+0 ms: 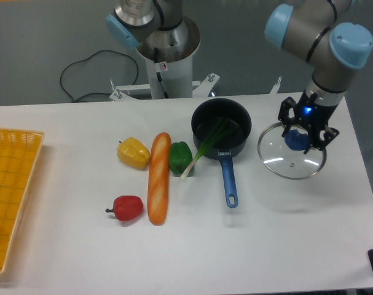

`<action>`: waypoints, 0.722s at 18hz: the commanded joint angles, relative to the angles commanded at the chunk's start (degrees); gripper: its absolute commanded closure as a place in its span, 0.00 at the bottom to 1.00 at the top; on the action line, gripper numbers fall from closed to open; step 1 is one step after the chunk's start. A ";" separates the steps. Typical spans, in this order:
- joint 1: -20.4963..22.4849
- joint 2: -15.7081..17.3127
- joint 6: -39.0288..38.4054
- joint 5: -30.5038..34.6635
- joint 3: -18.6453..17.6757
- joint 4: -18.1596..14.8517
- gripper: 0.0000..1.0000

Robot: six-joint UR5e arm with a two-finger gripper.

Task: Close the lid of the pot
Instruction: 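Carry the held glass lid over the black saucepan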

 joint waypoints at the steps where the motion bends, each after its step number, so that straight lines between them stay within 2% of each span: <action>1: 0.09 0.70 0.00 0.00 -0.88 0.44 0.59; 9: -0.44 10.28 0.00 0.09 -9.75 0.89 0.58; 13: -0.53 12.92 0.00 0.17 -12.57 0.89 0.58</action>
